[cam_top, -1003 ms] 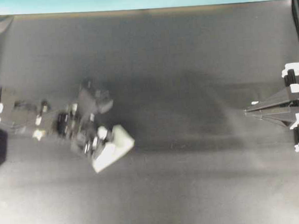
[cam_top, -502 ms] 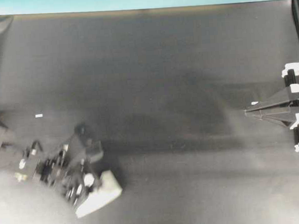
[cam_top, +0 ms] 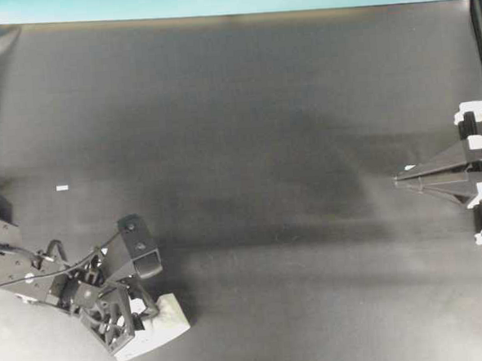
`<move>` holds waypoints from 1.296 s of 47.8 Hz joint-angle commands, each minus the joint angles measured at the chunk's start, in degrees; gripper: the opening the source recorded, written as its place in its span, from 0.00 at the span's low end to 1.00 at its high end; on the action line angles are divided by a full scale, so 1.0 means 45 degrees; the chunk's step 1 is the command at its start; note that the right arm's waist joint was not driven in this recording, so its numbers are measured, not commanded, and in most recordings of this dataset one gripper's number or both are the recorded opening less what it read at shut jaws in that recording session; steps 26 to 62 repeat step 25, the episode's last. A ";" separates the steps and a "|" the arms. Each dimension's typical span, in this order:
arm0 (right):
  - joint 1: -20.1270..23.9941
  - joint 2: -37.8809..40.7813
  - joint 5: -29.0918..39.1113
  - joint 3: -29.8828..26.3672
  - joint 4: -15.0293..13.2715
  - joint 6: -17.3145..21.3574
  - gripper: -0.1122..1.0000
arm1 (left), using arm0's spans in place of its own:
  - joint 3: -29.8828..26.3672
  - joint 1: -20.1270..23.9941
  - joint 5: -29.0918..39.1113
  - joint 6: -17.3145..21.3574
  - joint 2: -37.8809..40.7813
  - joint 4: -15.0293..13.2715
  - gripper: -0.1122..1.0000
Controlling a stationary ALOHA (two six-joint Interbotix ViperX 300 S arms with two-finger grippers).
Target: Push the sponge with the left arm to wipe the table.
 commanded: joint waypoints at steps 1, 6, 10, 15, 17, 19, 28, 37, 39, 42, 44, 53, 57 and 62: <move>0.0000 0.0078 -0.0137 -0.0078 0.0000 0.0059 0.10 | -0.0117 -0.0078 0.0039 0.0273 -0.0293 0.0039 0.15; 0.0000 0.0078 -0.0117 -0.0078 0.0020 0.0059 0.10 | -0.0098 -0.0020 0.0078 0.0430 -0.0527 0.0039 0.14; 0.0000 0.0078 -0.0137 -0.0078 0.0020 0.0059 0.10 | -0.0039 0.0078 0.0078 0.0449 -0.0625 0.0039 0.23; 0.0000 0.0078 -0.0137 -0.0078 0.0020 0.0078 0.10 | -0.0039 0.0117 0.0078 0.0586 -0.0742 0.0039 0.48; 0.0000 0.0078 -0.0117 -0.0078 0.0020 0.0078 0.10 | -0.0078 0.0117 0.0098 0.0625 -0.0879 0.0039 0.59; 0.0000 0.0078 -0.0117 -0.0078 0.0020 0.0078 0.10 | -0.0078 0.0156 0.0117 0.0703 -0.1094 0.0039 0.70; 0.0000 0.0059 -0.0137 -0.0078 0.0020 0.0059 0.10 | 0.0117 0.0391 0.0215 0.1074 -0.2207 0.0039 0.76; 0.0000 0.0059 -0.0137 -0.0078 0.0020 0.0059 0.10 | 0.0117 0.0391 0.0215 0.1074 -0.2207 0.0039 0.76; 0.0000 0.0059 -0.0137 -0.0078 0.0020 0.0059 0.10 | 0.0117 0.0391 0.0215 0.1074 -0.2207 0.0039 0.76; 0.0000 0.0059 -0.0137 -0.0078 0.0020 0.0059 0.10 | 0.0117 0.0391 0.0215 0.1074 -0.2207 0.0039 0.76; 0.0000 0.0059 -0.0137 -0.0078 0.0020 0.0059 0.10 | 0.0117 0.0391 0.0215 0.1074 -0.2207 0.0039 0.76; 0.0000 0.0059 -0.0137 -0.0078 0.0020 0.0059 0.10 | 0.0117 0.0391 0.0215 0.1074 -0.2207 0.0039 0.76; 0.0000 0.0059 -0.0137 -0.0078 0.0020 0.0059 0.10 | 0.0117 0.0391 0.0215 0.1074 -0.2207 0.0039 0.76; 0.0000 0.0059 -0.0137 -0.0078 0.0020 0.0059 0.10 | 0.0117 0.0391 0.0215 0.1074 -0.2207 0.0039 0.76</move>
